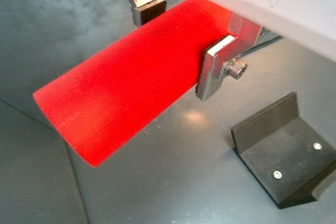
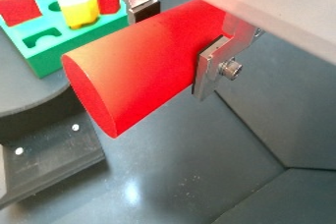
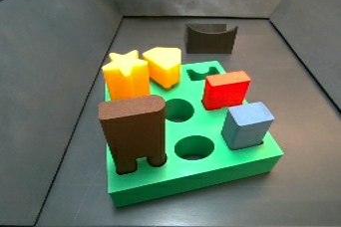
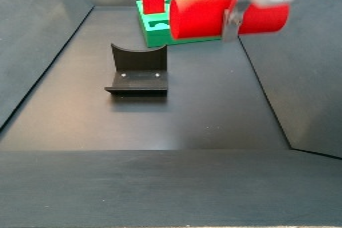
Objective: Pick up the round object. Move up. Place the round object on the fixture. Regrasp the round object. Move to above the board. Insert the round object.
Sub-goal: Place the round object on the fixture.
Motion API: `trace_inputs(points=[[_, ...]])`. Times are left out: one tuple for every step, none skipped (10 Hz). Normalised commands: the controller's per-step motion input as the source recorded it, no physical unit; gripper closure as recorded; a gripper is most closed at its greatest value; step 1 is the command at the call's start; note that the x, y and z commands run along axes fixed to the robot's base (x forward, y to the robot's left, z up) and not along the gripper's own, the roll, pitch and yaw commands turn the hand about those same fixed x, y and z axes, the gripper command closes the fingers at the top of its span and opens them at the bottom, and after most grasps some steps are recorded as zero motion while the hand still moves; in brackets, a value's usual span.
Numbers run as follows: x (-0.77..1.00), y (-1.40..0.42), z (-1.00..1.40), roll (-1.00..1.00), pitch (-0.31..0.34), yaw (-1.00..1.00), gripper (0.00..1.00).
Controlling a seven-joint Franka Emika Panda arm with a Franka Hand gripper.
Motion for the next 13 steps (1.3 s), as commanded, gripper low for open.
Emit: trace_inputs(points=[[1.0,-0.84,0.01,0.1,-0.127,1.0,1.0],[1.0,-0.83,-0.02,0.1,-0.126,1.0,1.0],[1.0,-0.79,-0.02,0.1,-0.127,1.0,1.0],[1.0,-0.69,-0.02,0.11,-0.124,1.0,1.0],[1.0,-0.61,-0.02,0.11,-0.12,1.0,1.0],[1.0,-0.51,-0.02,0.12,-0.116,1.0,1.0],[1.0,-0.47,-0.02,0.12,-0.113,1.0,1.0],[1.0,-0.39,-0.03,0.13,-0.111,1.0,1.0],[1.0,-0.31,-0.03,0.14,-0.107,1.0,1.0],[1.0,-0.25,-0.03,0.15,-0.107,1.0,1.0],[0.88,-0.17,-0.03,0.15,-0.108,1.0,1.0],[0.76,-0.11,-0.03,0.16,-0.108,1.0,1.0],[0.63,-0.07,-0.02,0.16,-0.11,1.0,1.0]])
